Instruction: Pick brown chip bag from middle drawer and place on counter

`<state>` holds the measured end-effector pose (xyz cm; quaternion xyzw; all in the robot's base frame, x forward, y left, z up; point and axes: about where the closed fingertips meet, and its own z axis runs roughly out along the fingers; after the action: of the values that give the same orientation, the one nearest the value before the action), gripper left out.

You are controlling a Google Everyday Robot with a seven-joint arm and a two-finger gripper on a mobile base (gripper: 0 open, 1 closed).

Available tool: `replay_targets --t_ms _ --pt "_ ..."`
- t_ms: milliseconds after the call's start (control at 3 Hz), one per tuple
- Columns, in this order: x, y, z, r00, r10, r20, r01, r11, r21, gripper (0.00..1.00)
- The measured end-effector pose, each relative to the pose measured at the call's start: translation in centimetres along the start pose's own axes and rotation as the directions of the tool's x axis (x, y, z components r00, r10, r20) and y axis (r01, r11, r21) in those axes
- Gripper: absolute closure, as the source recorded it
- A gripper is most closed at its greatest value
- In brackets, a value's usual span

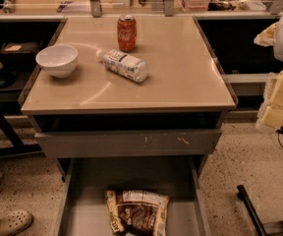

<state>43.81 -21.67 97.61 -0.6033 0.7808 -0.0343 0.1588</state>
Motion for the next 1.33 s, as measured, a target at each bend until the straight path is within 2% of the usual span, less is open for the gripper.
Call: replay_targets --t_ms 333,667,1000,1333 --pt "-0.2 0.4 0.3 1.000 -0.005 -0.002 0.005 1.0000 0.008 0.00" --pt "-1.7 2.9 2.2 1.000 0.011 0.019 -0.011 0.9999 0.007 0.00" --pt "-3.8 6.7 7.9 1.000 0.015 0.020 -0.014 0.9981 -0.059 0.00" --pt "-3.1 8.1 9.6 1.000 0.011 -0.005 -0.012 0.9955 -0.094 0.00"
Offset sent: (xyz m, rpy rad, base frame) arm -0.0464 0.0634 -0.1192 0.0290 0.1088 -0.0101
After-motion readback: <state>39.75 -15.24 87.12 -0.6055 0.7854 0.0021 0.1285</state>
